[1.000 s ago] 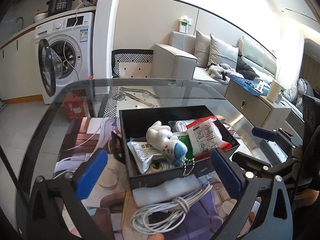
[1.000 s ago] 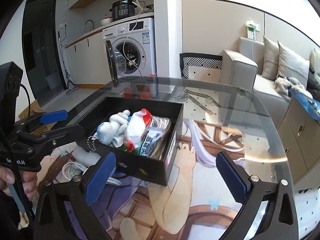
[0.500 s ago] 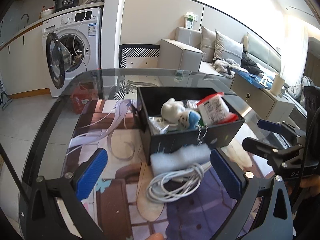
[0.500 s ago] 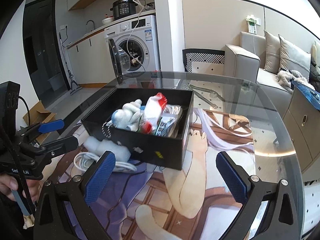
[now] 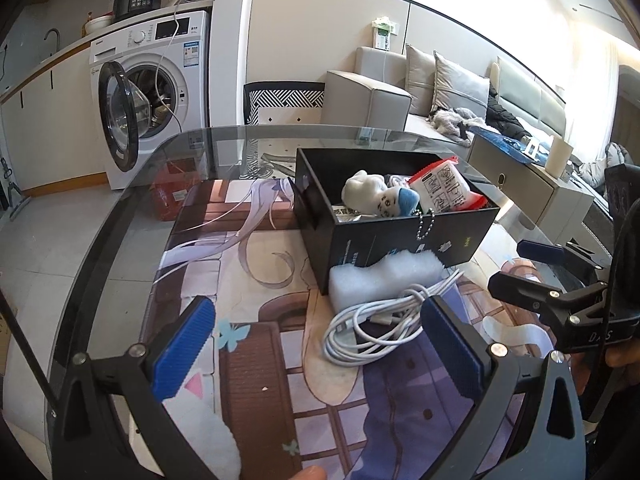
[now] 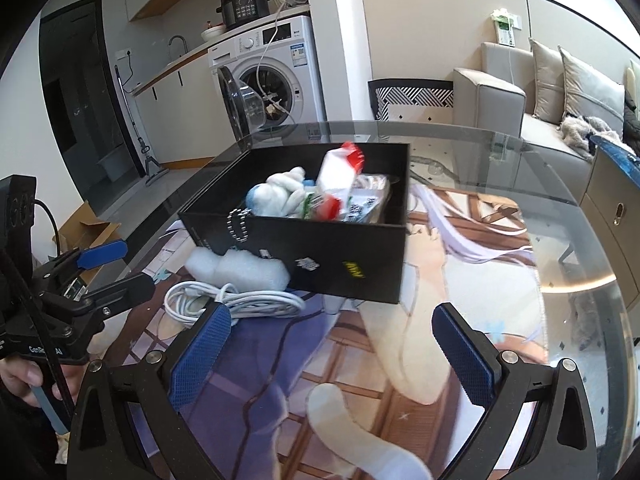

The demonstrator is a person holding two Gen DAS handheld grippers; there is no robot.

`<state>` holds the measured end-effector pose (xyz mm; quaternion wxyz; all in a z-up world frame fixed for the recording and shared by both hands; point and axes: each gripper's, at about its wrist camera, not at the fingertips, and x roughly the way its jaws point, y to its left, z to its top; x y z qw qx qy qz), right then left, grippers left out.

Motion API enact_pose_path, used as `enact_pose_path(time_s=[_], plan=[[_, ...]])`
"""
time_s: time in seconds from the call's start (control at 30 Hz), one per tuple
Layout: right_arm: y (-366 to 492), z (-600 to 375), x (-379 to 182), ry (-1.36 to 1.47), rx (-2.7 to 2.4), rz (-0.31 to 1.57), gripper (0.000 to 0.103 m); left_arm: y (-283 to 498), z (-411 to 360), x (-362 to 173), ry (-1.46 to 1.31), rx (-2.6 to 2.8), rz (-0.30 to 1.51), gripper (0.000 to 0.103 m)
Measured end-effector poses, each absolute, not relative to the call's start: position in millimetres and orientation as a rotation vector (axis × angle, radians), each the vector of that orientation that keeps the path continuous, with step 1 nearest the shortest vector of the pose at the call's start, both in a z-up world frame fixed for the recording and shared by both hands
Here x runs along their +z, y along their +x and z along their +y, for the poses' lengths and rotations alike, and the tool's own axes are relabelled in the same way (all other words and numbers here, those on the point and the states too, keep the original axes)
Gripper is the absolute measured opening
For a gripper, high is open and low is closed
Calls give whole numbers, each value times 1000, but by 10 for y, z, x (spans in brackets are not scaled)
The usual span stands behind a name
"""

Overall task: Organize soft objects
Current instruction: 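Move the open right tool down to the coiled white cable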

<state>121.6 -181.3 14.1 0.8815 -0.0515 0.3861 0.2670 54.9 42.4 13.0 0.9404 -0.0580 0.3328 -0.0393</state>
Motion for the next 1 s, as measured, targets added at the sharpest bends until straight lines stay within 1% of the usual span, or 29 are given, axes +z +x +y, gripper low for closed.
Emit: enact_pose_path(time_s=[0.63, 1.0], plan=[[1311, -1393, -32, -103, 609, 886, 102, 445, 551, 58, -168, -67, 687, 103], [1440, -1292, -158, -156, 555, 944, 102, 451, 566, 98, -183, -78, 690, 103]])
